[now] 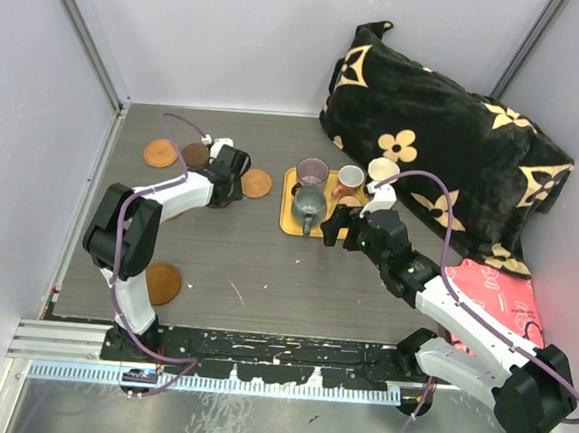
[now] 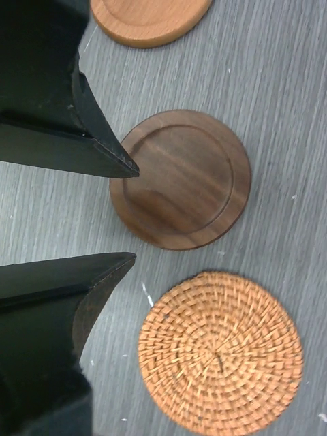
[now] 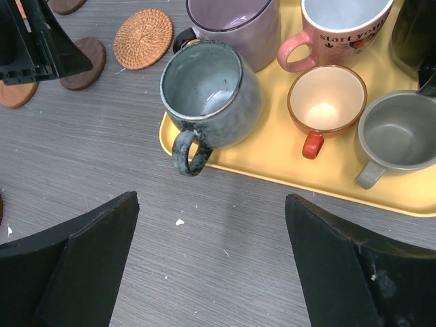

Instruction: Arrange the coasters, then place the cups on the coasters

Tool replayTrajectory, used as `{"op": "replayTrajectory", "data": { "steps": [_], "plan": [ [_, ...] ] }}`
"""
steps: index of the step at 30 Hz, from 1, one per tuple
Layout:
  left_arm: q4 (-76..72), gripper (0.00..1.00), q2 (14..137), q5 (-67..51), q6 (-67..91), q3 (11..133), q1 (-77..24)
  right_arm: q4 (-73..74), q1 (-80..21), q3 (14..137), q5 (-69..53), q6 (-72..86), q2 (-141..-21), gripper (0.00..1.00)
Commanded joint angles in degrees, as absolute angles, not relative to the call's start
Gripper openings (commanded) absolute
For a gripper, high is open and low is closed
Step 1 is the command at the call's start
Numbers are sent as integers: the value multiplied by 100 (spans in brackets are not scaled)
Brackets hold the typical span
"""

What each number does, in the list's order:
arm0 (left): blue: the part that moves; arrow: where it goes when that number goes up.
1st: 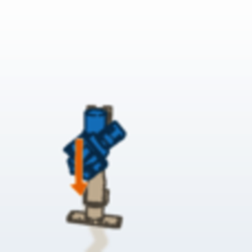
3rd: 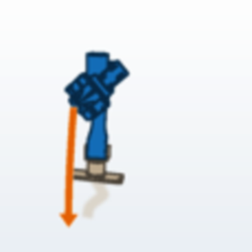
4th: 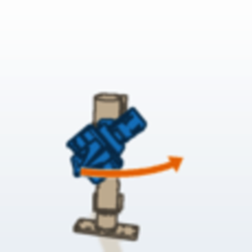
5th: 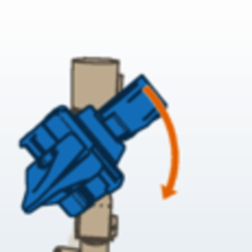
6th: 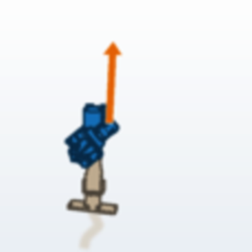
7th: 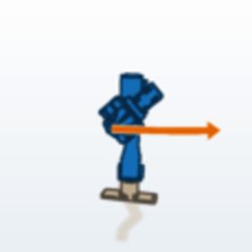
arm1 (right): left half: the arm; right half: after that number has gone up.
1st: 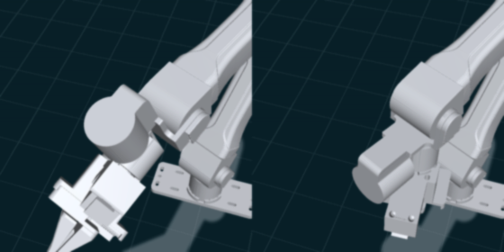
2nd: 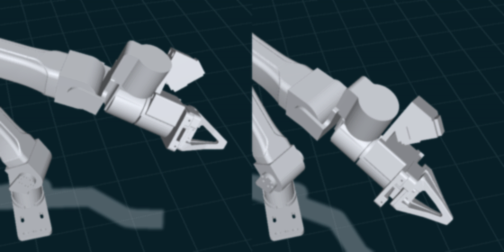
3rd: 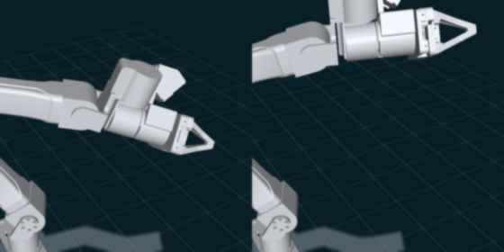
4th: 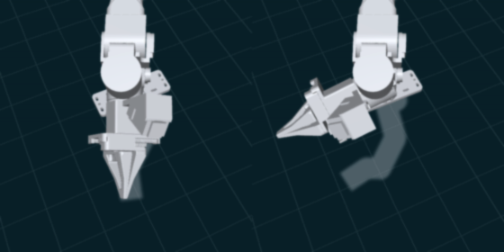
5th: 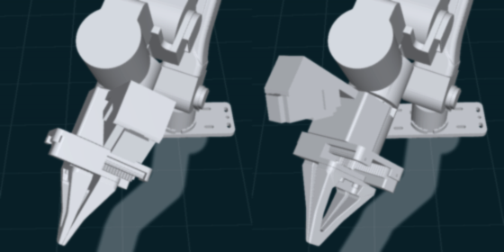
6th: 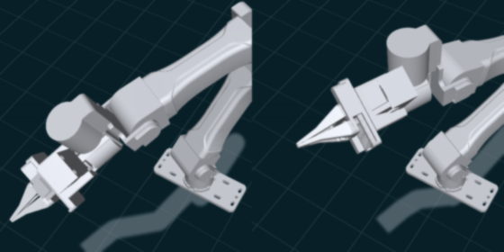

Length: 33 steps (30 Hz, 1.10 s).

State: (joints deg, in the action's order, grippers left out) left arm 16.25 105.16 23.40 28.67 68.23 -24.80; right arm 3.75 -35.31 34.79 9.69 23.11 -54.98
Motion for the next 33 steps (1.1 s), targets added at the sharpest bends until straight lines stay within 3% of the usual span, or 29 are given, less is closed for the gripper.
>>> {"op": "replayTrajectory", "data": {
  "steps": [1, 14, 33],
  "plan": [
    [1356, 49, 10535, 2412, 3036, 6935, -2309, 94, -3564, 3523, 940, 2303, -5350, 93],
    [1304, 48, 10969, 2077, 3142, 7034, -1903, 38, -3565, 3585, 924, 2281, -5524, 93],
    [1579, 47, 11942, 1888, 3029, 8183, -1489, -41, -3566, 3677, 938, 2268, -5877, 93]
  ]
}}
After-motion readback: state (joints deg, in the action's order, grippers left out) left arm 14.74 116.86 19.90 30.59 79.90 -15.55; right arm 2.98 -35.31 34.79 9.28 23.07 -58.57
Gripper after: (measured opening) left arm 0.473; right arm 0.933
